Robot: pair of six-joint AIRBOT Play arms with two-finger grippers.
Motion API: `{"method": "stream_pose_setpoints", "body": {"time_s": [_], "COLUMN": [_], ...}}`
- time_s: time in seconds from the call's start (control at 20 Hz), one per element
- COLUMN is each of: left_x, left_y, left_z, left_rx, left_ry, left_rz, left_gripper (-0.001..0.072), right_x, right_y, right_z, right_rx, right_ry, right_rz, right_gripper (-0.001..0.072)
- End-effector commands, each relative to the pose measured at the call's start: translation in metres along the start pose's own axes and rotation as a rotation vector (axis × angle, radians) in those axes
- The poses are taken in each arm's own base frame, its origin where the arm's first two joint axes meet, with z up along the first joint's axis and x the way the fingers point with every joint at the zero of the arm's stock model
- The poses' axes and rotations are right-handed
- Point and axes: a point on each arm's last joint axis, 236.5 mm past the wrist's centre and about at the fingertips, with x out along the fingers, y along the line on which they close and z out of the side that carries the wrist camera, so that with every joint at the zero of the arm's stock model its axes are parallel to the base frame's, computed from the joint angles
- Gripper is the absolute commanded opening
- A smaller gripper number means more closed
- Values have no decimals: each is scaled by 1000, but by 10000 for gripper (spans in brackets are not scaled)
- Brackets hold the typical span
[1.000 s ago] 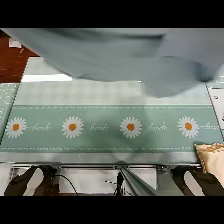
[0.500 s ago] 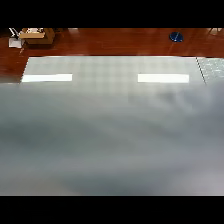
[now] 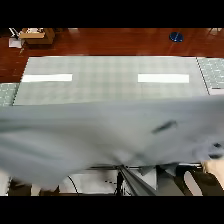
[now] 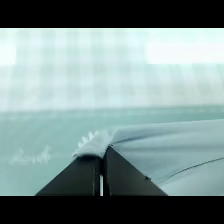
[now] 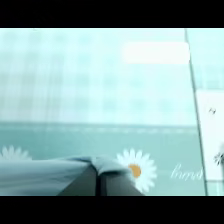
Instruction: Fold the shirts.
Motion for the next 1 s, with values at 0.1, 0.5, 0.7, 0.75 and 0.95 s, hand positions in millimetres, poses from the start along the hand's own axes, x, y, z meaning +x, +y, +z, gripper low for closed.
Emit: {"method": "stream_pose_setpoints", "body": {"time_s": [0.1,0.5,0.7,0.75,0.95], "left_x": [146,334,386,397,441], "left_y": [30,57,81,85,93], "left_z": [-20,25,39,39,20], "left_rx": [-211,-256,-293,-300,-317], "left_ry": [210,150,47,34,52], "left_rz": [-184,-184,-109,-94,-61], "left_gripper": [17,18,18,19,19], "right_x": [168,355,415,426,469], "right_y": [-5,37,44,43,38], "right_z": [10,44,53,57,50], "right_rx": [12,121,151,175,269], "right_ry": [253,202,130,104,84], "right_rz": [87,270,247,238,208], "right_gripper": [30,30,30,30,30]}}
